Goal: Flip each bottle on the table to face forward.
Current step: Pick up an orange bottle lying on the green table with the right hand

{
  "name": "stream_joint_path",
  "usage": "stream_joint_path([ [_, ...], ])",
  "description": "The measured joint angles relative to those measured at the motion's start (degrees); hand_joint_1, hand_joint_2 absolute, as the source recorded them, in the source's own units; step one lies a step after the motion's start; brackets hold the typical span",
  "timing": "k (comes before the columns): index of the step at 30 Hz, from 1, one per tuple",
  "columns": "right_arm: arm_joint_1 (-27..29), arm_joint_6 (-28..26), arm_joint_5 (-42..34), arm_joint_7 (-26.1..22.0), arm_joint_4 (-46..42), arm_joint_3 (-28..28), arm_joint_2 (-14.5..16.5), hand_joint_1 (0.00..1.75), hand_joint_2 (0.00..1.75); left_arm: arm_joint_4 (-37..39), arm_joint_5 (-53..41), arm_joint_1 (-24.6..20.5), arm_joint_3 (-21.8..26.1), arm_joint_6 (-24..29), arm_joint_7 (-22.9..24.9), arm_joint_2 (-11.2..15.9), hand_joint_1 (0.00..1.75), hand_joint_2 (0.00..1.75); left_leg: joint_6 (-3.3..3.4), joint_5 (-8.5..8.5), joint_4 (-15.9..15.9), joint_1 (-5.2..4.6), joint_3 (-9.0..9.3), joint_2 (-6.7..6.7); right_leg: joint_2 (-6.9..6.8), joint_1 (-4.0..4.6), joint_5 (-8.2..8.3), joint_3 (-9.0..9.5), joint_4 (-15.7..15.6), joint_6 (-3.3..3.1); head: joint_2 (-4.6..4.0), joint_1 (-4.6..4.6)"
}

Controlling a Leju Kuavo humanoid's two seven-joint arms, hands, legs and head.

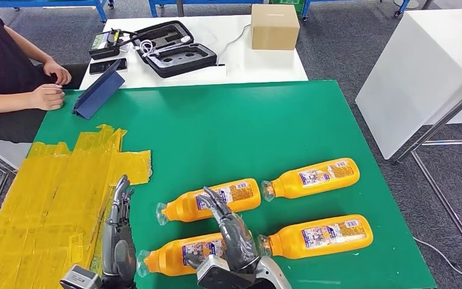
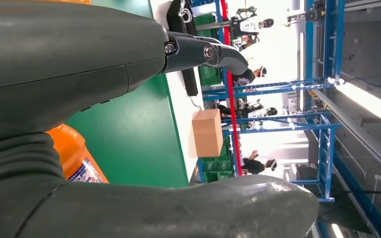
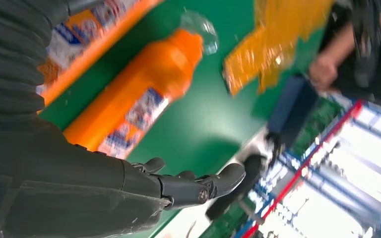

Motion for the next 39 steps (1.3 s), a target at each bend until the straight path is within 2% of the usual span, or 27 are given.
stream_joint_path([
  [8, -1.01, -0.42, 1.28, 4.2, 0.65, 8.14, -4.99, 0.0, 1.75, 0.0, -0.09, -0.02, 0.79, -0.55, 0.04, -0.13, 0.0, 0.0, 0.01, -0.01, 0.0, 0.0, -0.03, -0.01, 0.0, 0.0, 0.0, -0.04, 0.0, 0.0, 0.0, 0.0],
  [17, -0.7, -0.42, 4.18, 8.87, -4.1, 12.98, -10.89, 0.0, 1.75, 0.0, 0.04, 0.01, 1.81, -1.05, 0.04, -0.23, 0.0, 0.0, 0.01, -0.01, 0.0, 0.0, -0.03, 0.01, 0.0, 0.0, 0.0, -0.06, -0.01, 0.0, 0.0, 0.0],
  [29, -0.71, -0.42, 4.38, 9.07, -5.59, 13.91, -12.4, 0.0, 1.75, 0.0, 0.04, 0.0, 2.15, -1.07, 0.04, -0.24, 0.0, 0.0, 0.01, -0.01, 0.01, 0.0, -0.03, 0.01, 0.0, 0.0, 0.0, -0.07, -0.01, 0.0, 0.0, -0.02],
  [34, -0.07, -2.7, 10.44, 18.02, -7.33, 15.79, -16.29, 0.0, 1.75, 0.0, 0.55, 0.04, 2.89, -1.3, 0.04, -0.4, 0.0, 0.0, 0.01, -0.02, 0.01, -0.02, -0.05, -0.02, 0.0, -0.01, 0.0, -0.06, -0.01, 0.01, 0.0, -0.01],
  [39, 0.44, -2.71, 13.05, 20.95, -7.35, 16.52, -17.56, 0.0, 1.75, 0.0, 0.99, 0.06, 3.29, -1.78, 0.04, -0.5, 0.0, 0.0, 0.02, -0.02, 0.01, -0.02, -0.06, -0.01, 0.0, -0.01, 0.0, -0.08, -0.01, 0.01, 0.0, -0.02],
])
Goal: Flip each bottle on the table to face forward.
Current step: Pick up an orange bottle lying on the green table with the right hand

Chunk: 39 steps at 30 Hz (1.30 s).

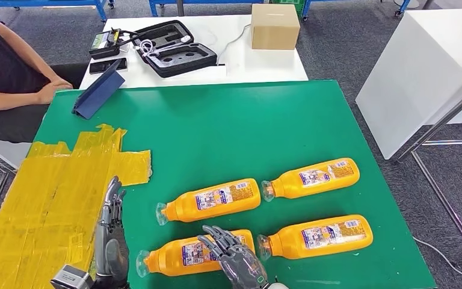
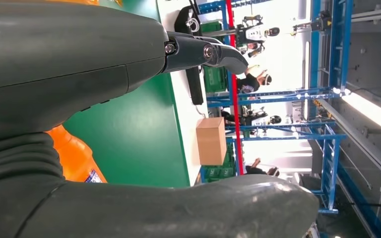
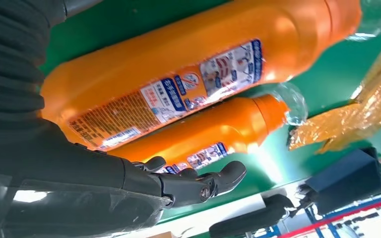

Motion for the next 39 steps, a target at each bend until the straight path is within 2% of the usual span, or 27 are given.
stream_joint_path([
  [23, -0.94, 1.74, 4.06, 5.76, 3.52, 1.28, -0.98, 0.0, 1.75, -0.02, 0.22, 0.05, 1.27, -1.66, 0.04, -0.08, 0.0, 0.0, 0.0, 0.0, 0.0, 0.0, 0.01, -0.01, 0.0, 0.0, 0.0, 0.04, 0.0, 0.0, 0.0, -0.01],
  [31, -1.39, 1.36, 7.22, 5.57, 5.3, -2.77, 1.14, 0.0, 1.75, -0.09, 0.56, 0.1, 1.27, -1.92, 0.17, -0.08, 0.0, 0.0, 0.0, 0.0, 0.0, 0.0, 0.01, -0.01, 0.0, 0.0, 0.0, 0.04, 0.0, 0.0, 0.0, -0.01],
  [36, -1.35, 2.99, 9.62, 5.43, 6.45, -5.87, 2.67, 0.01, 1.75, -0.46, 0.64, 0.2, 1.27, -2.3, 0.23, -0.08, 0.0, 0.0, 0.0, 0.0, 0.0, 0.0, 0.02, -0.01, 0.0, 0.0, 0.0, 0.03, 0.0, 0.0, 0.0, -0.01],
  [38, -1.37, 4.24, 10.09, 5.79, 7.13, -6.48, 2.93, 0.38, 1.75, -0.5, 0.67, 0.19, 1.27, -2.43, 0.23, -0.08, 0.0, 0.0, 0.0, 0.0, 0.0, 0.01, 0.02, 0.0, 0.0, 0.01, 0.0, 0.03, 0.0, 0.0, 0.0, -0.01],
  [39, -1.44, 4.91, 10.32, 6.08, 7.61, -6.65, 2.97, 0.76, 1.75, -0.5, 0.69, 0.17, 1.28, -2.5, 0.24, -0.08, 0.0, 0.0, 0.0, 0.0, 0.0, 0.01, 0.04, 0.01, 0.0, 0.01, 0.0, 0.04, 0.0, 0.0, 0.0, -0.01],
])
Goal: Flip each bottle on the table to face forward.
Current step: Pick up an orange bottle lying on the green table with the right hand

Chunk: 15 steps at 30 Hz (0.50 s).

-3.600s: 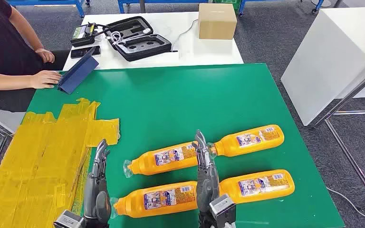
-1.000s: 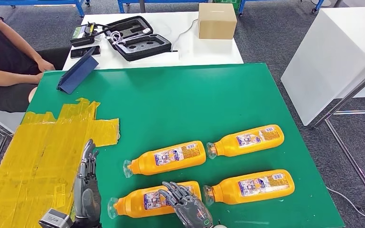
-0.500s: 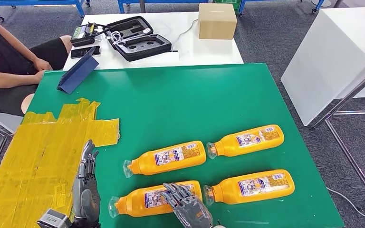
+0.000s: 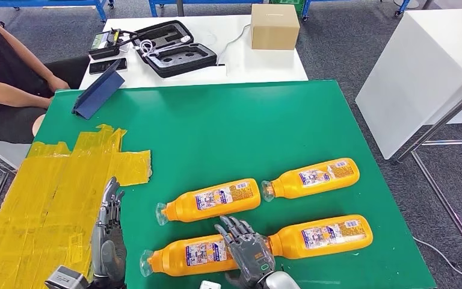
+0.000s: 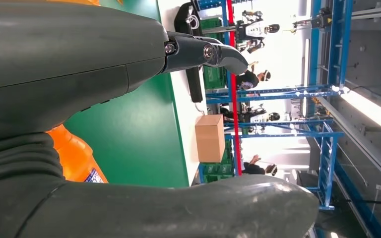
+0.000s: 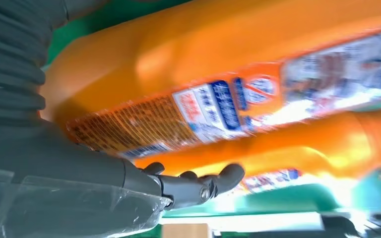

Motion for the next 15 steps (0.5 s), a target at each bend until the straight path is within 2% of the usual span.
stream_joint_path([
  [1, -0.14, 0.66, 0.15, 0.31, 0.59, -0.11, -0.01, 1.17, 1.75, 0.0, 0.02, -0.04, 0.01, -0.1, 0.01, 0.0, 0.0, 0.0, 0.0, 0.0, 0.0, 0.0, 0.02, 0.03, 0.01, 0.0, 0.0, 0.01, 0.0, 0.0, 0.0, 0.01],
  [3, -0.7, 1.47, 0.14, 0.64, 1.88, -0.12, -0.05, 1.67, 1.75, 0.01, 0.04, -0.2, 0.03, -0.33, 0.02, 0.0, 0.0, 0.0, -0.01, -0.02, 0.0, 0.01, 0.13, 0.14, 0.1, 0.01, 0.0, 0.0, -0.01, 0.0, 0.0, 0.01],
  [6, -1.79, 1.9, -0.3, 0.76, 3.8, 0.2, -0.06, 1.75, 1.75, 0.04, 0.07, -0.55, 0.03, -0.69, 0.04, 0.0, 0.0, 0.0, -0.04, -0.19, -0.01, 0.01, 0.47, 0.26, 0.23, 0.02, -0.07, -0.14, -0.04, -0.08, 0.0, 0.0],
  [15, -4.76, 2.4, -4.17, 0.85, 7.19, 2.12, -0.85, 1.75, 1.75, 0.5, 0.29, -1.36, -0.06, -1.42, 0.06, 0.0, 0.0, 0.0, -0.09, -0.28, -0.03, 0.04, 1.13, 0.52, 0.58, 0.03, -0.11, 0.28, -0.05, -0.16, 0.0, 0.01],
])
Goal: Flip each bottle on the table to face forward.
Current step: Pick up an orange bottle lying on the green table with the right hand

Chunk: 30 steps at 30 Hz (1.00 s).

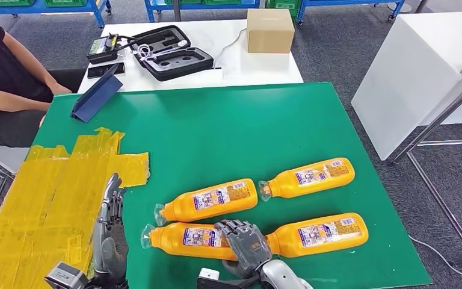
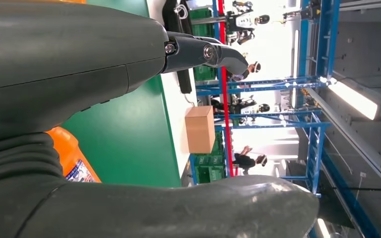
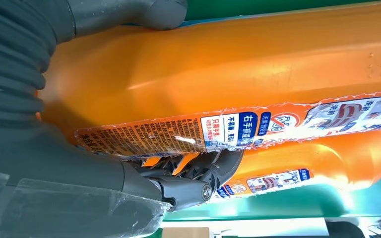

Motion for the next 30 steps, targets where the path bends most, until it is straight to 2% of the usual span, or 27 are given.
stream_joint_path([
  [13, -1.98, 0.35, -4.85, -0.2, 1.95, 1.72, -0.75, 1.75, 1.75, 0.62, 2.16, -0.76, -0.07, 0.77, 0.05, 0.0, 0.0, 0.0, -0.16, -0.12, 0.0, 0.1, 0.42, 0.32, 0.31, 0.15, 0.0, 0.31, -0.01, -0.03, 0.0, 0.0],
  [15, -2.06, 0.27, -5.84, -0.12, 2.22, 1.8, -0.72, 1.75, 1.75, 0.44, 6.81, -0.74, 0.02, 4.37, 0.11, 0.0, 0.0, 0.0, -0.18, -0.15, -0.01, 0.12, 0.53, 0.36, 0.34, 0.16, -0.01, 0.42, -0.01, -0.05, 0.0, 0.0],
  [18, -2.07, -0.04, -7.46, 0.5, 2.34, 2.02, -0.48, 1.75, 1.75, -1.31, 16.78, -0.34, 0.61, 14.12, 0.38, -0.01, 0.0, 0.0, -0.21, -0.28, -0.01, 0.15, 0.78, 0.41, 0.4, 0.2, -0.1, 0.66, -0.01, -0.17, 0.0, 0.0],
  [19, -2.08, -0.11, -7.77, 0.68, 2.33, 2.1, -0.42, 1.75, 1.75, -2.03, 18.5, -0.13, 0.93, 15.86, 0.49, -0.02, 0.0, 0.0, -0.23, -0.33, -0.01, 0.16, 0.89, 0.43, 0.41, 0.21, -0.14, 0.76, -0.02, -0.22, 0.0, 0.01],
  [24, -2.07, -0.57, -8.8, 0.48, 2.34, 2.45, -0.25, 1.75, 1.75, -4.05, 21.49, 0.47, 1.66, 19.42, 0.14, -0.08, 0.0, 0.0, -0.32, -0.64, -0.02, 0.17, 1.27, 0.48, 0.47, 0.23, -0.33, 1.18, -0.02, -0.44, 0.0, 0.01],
  [28, -1.82, -2.93, -12.1, -3.4, 2.67, 2.48, 0.4, 1.75, 1.75, -6.64, 29.2, 1.9, 3.22, 29.83, -0.66, -0.08, 0.0, 1.75, -0.36, -0.74, -0.02, 0.19, 1.32, 0.57, 0.57, 0.27, -0.37, 1.22, -0.01, -0.48, 0.0, -0.01],
  [30, -1.64, -3.56, -13.31, -6.34, 2.8, 2.26, 1.08, 1.75, 1.75, -8.42, 31.64, 3.06, 4.6, 35.05, -0.72, -0.08, 0.0, 1.75, -0.37, -0.72, -0.02, 0.23, 1.23, 0.57, 0.56, 0.31, -0.38, 1.15, 0.0, -0.49, 0.0, 0.0],
])
